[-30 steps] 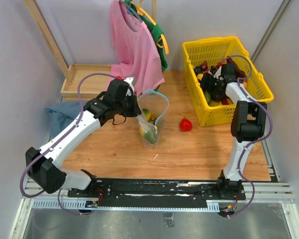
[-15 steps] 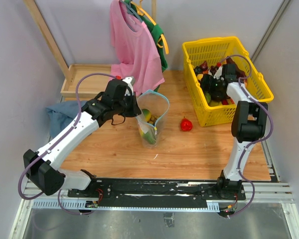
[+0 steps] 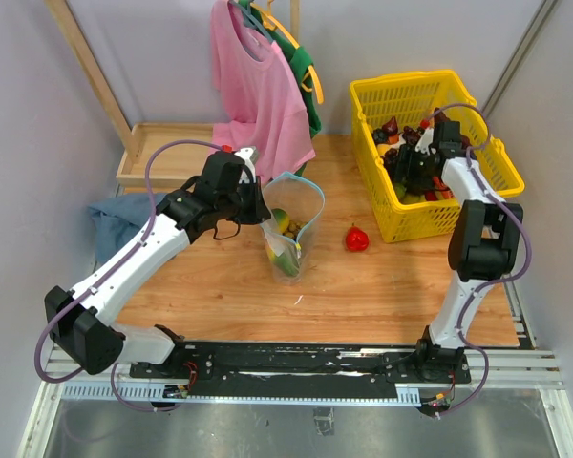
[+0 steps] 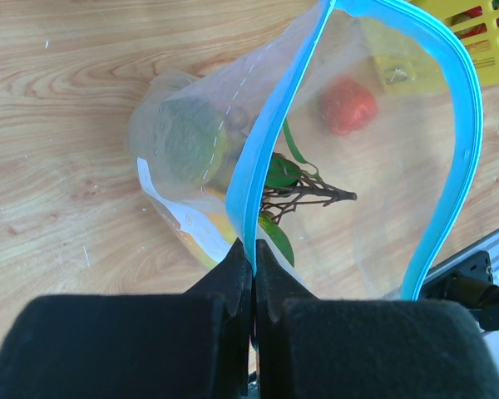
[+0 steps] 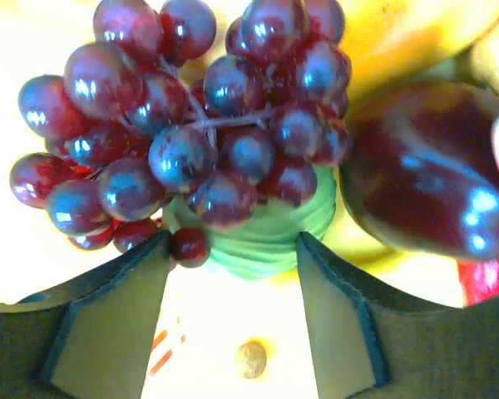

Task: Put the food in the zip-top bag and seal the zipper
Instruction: Pick up the fake vegetable from the bin.

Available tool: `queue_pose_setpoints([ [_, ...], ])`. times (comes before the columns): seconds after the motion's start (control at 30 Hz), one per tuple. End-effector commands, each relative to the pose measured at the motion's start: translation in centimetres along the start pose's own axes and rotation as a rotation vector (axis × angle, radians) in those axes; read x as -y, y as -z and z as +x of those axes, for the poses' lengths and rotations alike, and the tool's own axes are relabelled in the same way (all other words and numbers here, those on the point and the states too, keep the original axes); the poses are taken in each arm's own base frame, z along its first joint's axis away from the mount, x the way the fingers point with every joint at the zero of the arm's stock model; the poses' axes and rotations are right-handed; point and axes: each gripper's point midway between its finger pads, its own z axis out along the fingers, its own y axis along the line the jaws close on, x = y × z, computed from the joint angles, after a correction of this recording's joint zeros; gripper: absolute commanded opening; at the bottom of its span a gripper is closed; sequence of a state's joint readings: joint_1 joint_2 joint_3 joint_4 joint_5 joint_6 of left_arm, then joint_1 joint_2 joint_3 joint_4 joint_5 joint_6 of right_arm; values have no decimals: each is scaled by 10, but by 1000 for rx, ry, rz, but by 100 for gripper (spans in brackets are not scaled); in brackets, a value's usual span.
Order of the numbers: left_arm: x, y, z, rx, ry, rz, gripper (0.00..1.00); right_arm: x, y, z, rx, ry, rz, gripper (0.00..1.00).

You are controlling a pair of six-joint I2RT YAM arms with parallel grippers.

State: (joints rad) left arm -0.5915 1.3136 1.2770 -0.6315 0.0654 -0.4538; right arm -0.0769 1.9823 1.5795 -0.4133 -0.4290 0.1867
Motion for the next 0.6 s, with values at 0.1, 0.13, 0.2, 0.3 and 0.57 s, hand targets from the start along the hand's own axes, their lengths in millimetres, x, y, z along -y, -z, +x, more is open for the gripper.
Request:
queue_pose_setpoints([
  [0.1, 10, 13, -12, 49, -4, 35, 0, -12, 54, -3, 19, 35, 81, 46],
  [0.13, 10, 13, -12, 49, -2, 34, 0, -11, 58, -5, 28, 41, 93, 43],
  [0.2, 10, 13, -12, 48, -2, 36, 0, -10, 62, -4, 33, 49, 111, 41],
  [0.3, 9, 12, -11, 46, -2, 35, 0, -8, 60, 2, 16, 51, 116, 63],
  [0.57, 8, 8, -8, 38, -6, 32, 0, 4, 29, 24, -8, 26, 109, 92],
])
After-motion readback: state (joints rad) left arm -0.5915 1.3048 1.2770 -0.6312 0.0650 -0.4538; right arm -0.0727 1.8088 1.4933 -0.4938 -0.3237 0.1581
